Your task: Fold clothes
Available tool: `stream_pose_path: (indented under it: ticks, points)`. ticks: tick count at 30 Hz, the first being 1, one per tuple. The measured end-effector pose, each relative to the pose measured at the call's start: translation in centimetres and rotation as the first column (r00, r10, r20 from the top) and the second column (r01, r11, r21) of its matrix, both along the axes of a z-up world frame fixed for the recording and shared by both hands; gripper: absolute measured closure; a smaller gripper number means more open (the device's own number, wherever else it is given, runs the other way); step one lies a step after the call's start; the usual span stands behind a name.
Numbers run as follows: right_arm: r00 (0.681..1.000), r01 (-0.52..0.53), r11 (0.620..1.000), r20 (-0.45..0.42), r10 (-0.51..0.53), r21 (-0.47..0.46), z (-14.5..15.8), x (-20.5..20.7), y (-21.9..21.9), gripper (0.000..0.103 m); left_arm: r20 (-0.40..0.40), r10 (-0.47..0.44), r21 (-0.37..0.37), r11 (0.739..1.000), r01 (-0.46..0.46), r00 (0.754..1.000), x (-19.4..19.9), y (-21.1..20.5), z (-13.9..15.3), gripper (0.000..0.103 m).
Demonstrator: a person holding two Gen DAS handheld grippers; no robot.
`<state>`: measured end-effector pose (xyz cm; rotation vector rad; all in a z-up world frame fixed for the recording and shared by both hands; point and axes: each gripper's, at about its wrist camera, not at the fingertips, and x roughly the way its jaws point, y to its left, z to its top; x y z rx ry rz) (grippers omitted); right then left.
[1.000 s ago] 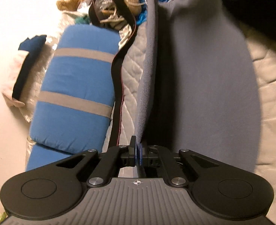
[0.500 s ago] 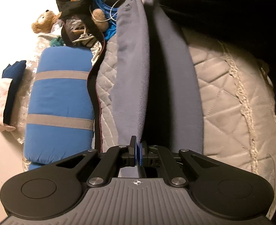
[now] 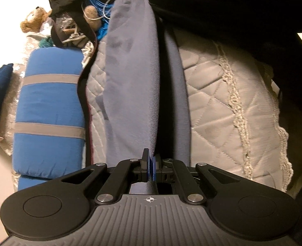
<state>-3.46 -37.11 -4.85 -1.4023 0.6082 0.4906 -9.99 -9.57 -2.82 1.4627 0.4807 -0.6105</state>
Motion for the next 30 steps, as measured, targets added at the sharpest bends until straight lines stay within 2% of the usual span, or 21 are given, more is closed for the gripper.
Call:
stream_pose_path:
  ticks: [5, 10, 12, 16, 19, 20, 22, 23, 24, 26, 27, 30]
  points:
    - [1.000, -0.008, 0.999, 0.013, 0.008, -0.041, -0.7, 0.2, 0.2, 0.095, -0.019, 0.007, 0.025, 1.000, -0.007, 1.000, 0.1, -0.3, -1.4, 0.100]
    - [0.997, 0.006, 0.998, 0.073, -0.002, -0.059, -0.2, 0.8, 0.2, 0.095, 0.047, 0.016, 0.054, 0.998, -0.018, 0.999, 0.4, -0.6, -1.6, 0.101]
    - [0.997, 0.017, 0.998, 0.076, -0.012, -0.061, -0.1, 1.0, 0.2, 0.095, 0.038, 0.022, 0.057, 0.998, -0.024, 0.999, 0.6, -0.7, -1.6, 0.101]
    - [1.000, -0.004, 0.996, -0.014, 0.002, -0.087, -0.5, 0.5, 0.5, 0.095, -0.016, 0.009, 0.090, 0.996, -0.007, 1.000, 0.4, -0.7, -2.8, 0.100]
    - [1.000, -0.001, 0.995, -0.024, -0.001, -0.098, -0.6, 0.3, 0.5, 0.092, -0.023, 0.011, 0.121, 0.993, -0.008, 1.000, 0.2, -0.7, -3.9, 0.099]
    - [1.000, 0.003, 0.995, -0.025, -0.006, -0.099, -0.6, 0.3, 0.5, 0.071, -0.018, 0.012, 0.129, 0.992, -0.009, 1.000, 0.1, -0.6, -4.2, 0.099]
    - [0.999, 0.028, 0.995, -0.013, -0.029, -0.101, -0.4, 0.4, 0.4, 0.051, -0.032, 0.036, 0.111, 0.993, -0.033, 0.999, 0.2, -0.4, -3.9, 0.097]
    - [0.999, 0.042, 0.995, -0.009, -0.043, -0.092, -0.1, 0.3, 0.3, 0.034, -0.049, 0.057, 0.084, 0.995, -0.053, 0.997, 0.4, -0.2, -3.5, 0.090]
    - [0.999, 0.049, 0.996, -0.005, -0.049, -0.075, 0.2, 0.2, 0.2, 0.023, -0.064, 0.076, 0.049, 0.996, -0.073, 0.995, 0.6, 0.1, -2.8, 0.075]
    - [0.996, 0.090, 0.996, 0.003, -0.090, -0.011, 1.3, 0.1, -0.1, 0.018, -0.085, 0.105, -0.024, 0.994, -0.107, 0.991, 1.2, 0.7, -1.4, 0.056]
    - [0.993, 0.120, 0.992, -0.001, -0.120, 0.022, 1.9, 0.3, -0.3, 0.014, -0.096, 0.118, -0.061, 0.990, -0.125, 0.988, 1.5, 1.0, -0.6, 0.050]
    - [0.976, 0.217, 0.966, -0.027, -0.215, 0.139, 3.4, 0.8, -1.0, 0.004, -0.158, 0.182, -0.171, 0.963, -0.209, 0.970, 3.0, 1.8, 1.7, 0.043]
